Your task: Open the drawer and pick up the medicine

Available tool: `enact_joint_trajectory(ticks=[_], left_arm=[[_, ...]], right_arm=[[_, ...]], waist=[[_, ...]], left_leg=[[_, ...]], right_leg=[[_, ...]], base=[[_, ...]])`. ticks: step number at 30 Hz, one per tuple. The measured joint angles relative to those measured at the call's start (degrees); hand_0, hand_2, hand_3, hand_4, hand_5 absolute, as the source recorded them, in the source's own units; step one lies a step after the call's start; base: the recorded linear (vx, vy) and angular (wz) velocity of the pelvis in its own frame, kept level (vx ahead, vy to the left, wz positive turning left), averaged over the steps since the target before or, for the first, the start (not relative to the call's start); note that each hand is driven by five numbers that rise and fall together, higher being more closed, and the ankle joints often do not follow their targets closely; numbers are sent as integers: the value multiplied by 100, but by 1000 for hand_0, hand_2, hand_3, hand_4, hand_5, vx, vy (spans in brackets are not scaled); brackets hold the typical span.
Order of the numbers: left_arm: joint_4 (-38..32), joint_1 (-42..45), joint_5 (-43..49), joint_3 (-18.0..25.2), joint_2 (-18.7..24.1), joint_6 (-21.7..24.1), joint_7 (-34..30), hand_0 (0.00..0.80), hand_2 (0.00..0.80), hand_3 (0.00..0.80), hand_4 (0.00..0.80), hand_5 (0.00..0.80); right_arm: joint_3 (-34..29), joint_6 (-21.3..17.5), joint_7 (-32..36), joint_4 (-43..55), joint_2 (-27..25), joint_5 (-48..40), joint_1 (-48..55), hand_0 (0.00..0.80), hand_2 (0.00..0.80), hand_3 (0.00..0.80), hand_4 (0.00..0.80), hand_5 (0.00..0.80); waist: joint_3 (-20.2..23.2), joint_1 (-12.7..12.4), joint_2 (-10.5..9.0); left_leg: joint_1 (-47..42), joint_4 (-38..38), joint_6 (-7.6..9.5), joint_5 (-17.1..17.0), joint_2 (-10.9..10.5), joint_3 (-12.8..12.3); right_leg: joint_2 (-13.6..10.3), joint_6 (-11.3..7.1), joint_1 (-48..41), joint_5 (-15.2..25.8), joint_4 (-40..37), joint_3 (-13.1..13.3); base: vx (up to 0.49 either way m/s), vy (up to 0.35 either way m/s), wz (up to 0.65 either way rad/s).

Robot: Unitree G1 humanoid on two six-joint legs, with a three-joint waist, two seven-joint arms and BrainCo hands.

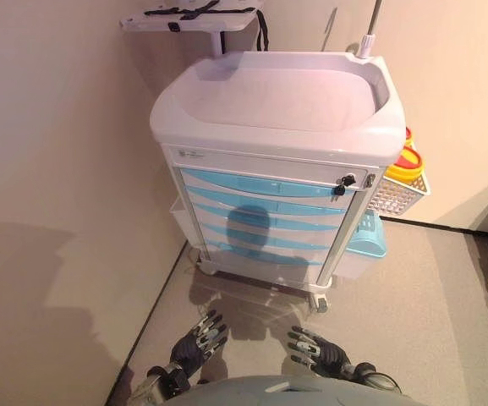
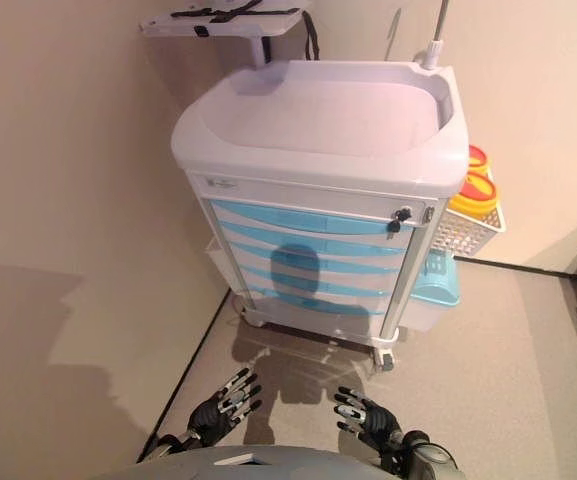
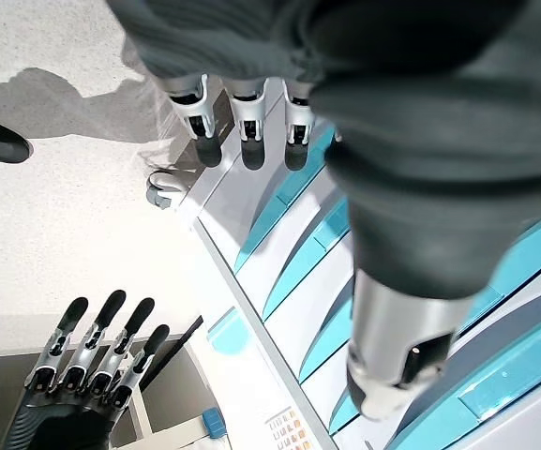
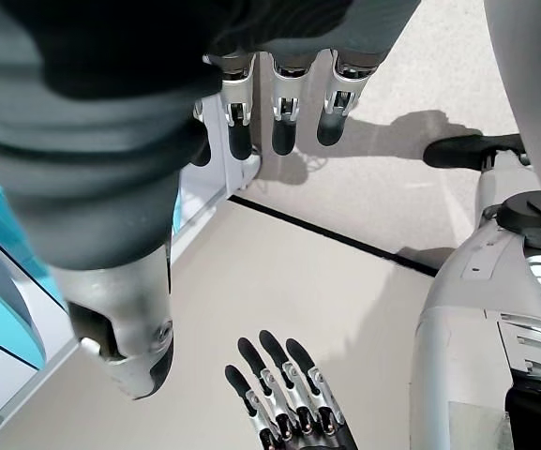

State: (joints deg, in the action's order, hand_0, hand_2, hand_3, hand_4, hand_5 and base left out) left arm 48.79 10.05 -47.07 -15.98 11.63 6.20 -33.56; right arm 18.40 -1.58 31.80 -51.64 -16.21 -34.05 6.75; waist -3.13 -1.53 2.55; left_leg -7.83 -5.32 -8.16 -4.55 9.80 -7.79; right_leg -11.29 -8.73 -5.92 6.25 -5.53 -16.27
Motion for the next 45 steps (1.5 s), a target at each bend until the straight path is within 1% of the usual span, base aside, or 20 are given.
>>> enact_joint_trajectory(ticks=[3, 6, 12, 13, 18, 20, 22, 27, 32, 35, 45], left_arm=[[2, 0, -1, 0, 0, -30, -13, 0, 0, 0, 0, 0], [2, 0, -6, 1, 0, -128, -182, 0, 0, 0, 0, 0], [2, -1, -7, 1, -3, -90, -194, 0, 0, 0, 0, 0], [2, -1, -6, -2, -4, -46, -169, 0, 0, 0, 0, 0], [-11, -1, -7, 4, -14, 564, 164, 0, 0, 0, 0, 0], [-26, -5, -9, 7, -15, 647, 260, 0, 0, 0, 0, 0], [-26, 2, -31, 14, -28, 590, 251, 0, 0, 0, 0, 0], [-22, 15, -302, 13, -99, 67, -177, 0, 0, 0, 0, 0], [-16, 11, -412, 21, -105, -260, -398, 0, 0, 0, 0, 0], [-8, 10, -418, 20, -105, -351, -453, 0, 0, 0, 0, 0], [48, 10, -477, 36, -104, -415, -452, 0, 0, 0, 0, 0]], right_arm=[[0, 0, 0, 0, 2, 2, 0, 0, 0, 0, 0, 0], [-1, -1, 0, -1, 2, 59, -1, 0, 0, 0, 0, 0], [-2, 1, 0, -1, 4, 102, -2, 0, 0, 0, 0, 0], [-3, 1, 0, -1, 5, 102, -2, 0, 0, 0, 0, 0], [-3, -2, 0, -3, 5, 99, -3, 0, 0, 0, 0, 0], [-3, -4, 0, -2, 6, 97, -3, 0, 0, 0, 0, 0], [-3, -5, 0, -2, 7, 96, -2, 0, 0, 0, 0, 0], [-16, -16, 8, -3, 11, 95, -3, 0, 0, 0, 0, 0], [-29, -16, 88, -12, 28, 95, -1, 0, 0, 0, 0, 0], [-61, -13, 107, -12, 69, 95, -2, 0, 0, 0, 0, 0], [-87, -9, 107, -27, 133, 94, 31, 0, 0, 0, 0, 0]], waist=[[0, 0, 0], [0, 0, 0], [0, 0, 0], [0, -1, 0], [0, -12, -2], [0, -30, -3], [-2, -49, -5], [-6, -68, -18], [-5, -59, -38], [-6, -56, -41], [-8, -52, -38]], left_leg=[[0, 0, 0, 0, 0, 0], [0, 0, 0, 0, 0, 0], [0, 0, 0, 0, 0, 0], [0, 0, 0, 0, 0, 0], [1, 0, 0, 0, 0, 1], [2, 0, 0, 0, 0, 3], [5, 0, 0, 0, 0, 5], [6, 0, 0, 0, 0, 7], [6, 0, 0, 0, 0, 6], [6, -1, 0, 0, 0, 6], [10, -1, 0, 1, 1, 6]], right_leg=[[0, 0, 0, 0, 0, 0], [0, 0, 0, 0, 0, 0], [0, 0, 0, 0, 0, 1], [0, 0, 1, 0, 0, 1], [0, 0, 0, 0, 0, 0], [0, 0, 0, 0, 0, -1], [0, 0, 0, 0, 0, -2], [0, -1, 0, -2, 0, -5], [0, -1, -1, -2, 0, -4], [0, -1, 0, -2, 0, -3], [-1, -2, 6, -3, 0, 1]], base=[[0, 0, 0], [0, 0, 0], [0, 0, 0], [0, 0, 0], [0, 0, 0], [0, 0, 0], [0, 0, 0], [0, 0, 0], [13, 1, 0], [24, -1, 0], [45, -3, 0]])
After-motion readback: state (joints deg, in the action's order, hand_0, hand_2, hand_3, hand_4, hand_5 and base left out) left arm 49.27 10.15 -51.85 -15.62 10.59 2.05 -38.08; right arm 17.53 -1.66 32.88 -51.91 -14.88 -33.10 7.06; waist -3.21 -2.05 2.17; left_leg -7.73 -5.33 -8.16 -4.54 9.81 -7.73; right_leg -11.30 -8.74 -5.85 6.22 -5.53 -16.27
